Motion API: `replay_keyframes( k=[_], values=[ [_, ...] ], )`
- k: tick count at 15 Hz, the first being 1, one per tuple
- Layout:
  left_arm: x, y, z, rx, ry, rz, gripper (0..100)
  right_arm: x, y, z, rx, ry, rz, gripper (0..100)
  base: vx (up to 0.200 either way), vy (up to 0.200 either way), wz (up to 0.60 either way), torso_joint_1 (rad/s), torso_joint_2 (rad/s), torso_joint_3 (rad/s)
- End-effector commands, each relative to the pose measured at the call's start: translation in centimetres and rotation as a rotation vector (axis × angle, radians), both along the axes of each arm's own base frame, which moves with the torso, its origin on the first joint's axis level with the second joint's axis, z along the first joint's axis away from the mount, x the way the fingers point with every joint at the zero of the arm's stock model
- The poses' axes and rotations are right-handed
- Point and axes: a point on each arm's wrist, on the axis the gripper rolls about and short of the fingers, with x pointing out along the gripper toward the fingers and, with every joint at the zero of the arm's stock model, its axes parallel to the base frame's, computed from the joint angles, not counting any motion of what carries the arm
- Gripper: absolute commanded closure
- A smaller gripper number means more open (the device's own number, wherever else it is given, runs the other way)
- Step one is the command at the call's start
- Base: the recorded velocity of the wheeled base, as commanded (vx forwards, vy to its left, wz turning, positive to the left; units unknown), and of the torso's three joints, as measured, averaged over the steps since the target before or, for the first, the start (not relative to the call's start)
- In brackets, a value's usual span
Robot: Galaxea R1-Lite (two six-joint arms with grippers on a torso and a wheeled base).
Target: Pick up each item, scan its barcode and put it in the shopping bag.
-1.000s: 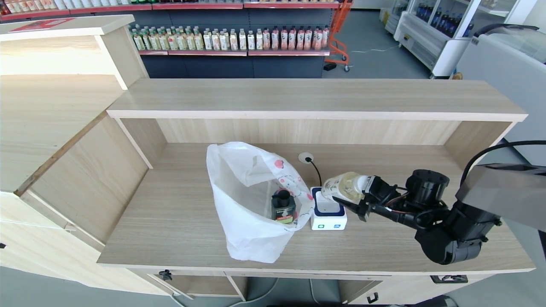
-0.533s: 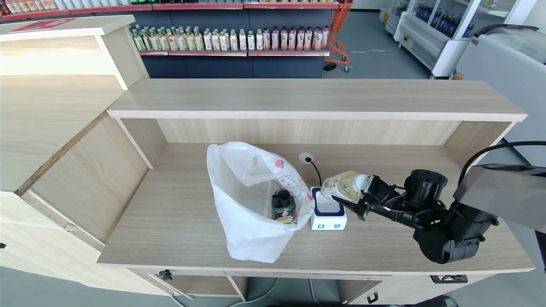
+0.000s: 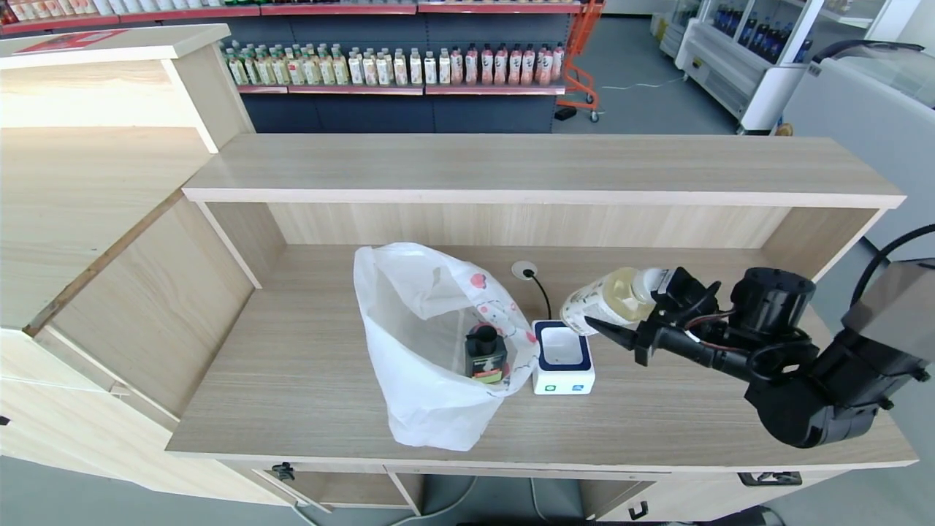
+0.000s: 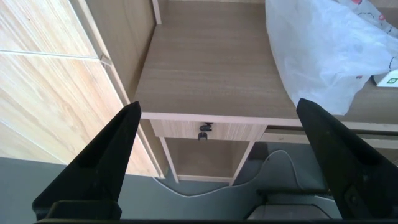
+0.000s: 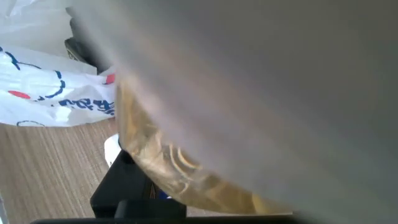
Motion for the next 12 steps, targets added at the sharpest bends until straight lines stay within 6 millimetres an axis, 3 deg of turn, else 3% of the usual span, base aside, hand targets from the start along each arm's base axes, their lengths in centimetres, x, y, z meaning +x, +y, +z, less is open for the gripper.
replay_keyframes(
  k=[1, 3, 6, 12],
  values=[
    [0.0, 0.0, 0.0, 0.000, 0.000, 0.000, 0, -4.8, -1.1, 6.4, 0.156, 0.060, -0.011, 100, 0.000, 0.000, 0.00, 0.000, 0.00, 0.000],
    [0.0, 0.0, 0.0, 0.000, 0.000, 0.000, 0, -6.3, -1.4, 8.2, 0.306, 0.184, -0.098, 100, 0.000, 0.000, 0.00, 0.000, 0.00, 0.000],
    [0.0, 0.0, 0.0, 0.000, 0.000, 0.000, 0, -7.6, -1.7, 9.5, 0.431, 0.372, -0.163, 100, 0.000, 0.000, 0.00, 0.000, 0.00, 0.000],
    [0.0, 0.0, 0.0, 0.004, 0.000, 0.000, 0, -8.8, -2.3, 9.5, 0.473, 0.449, -0.185, 100, 0.000, 0.000, 0.00, 0.000, 0.00, 0.000]
  ],
)
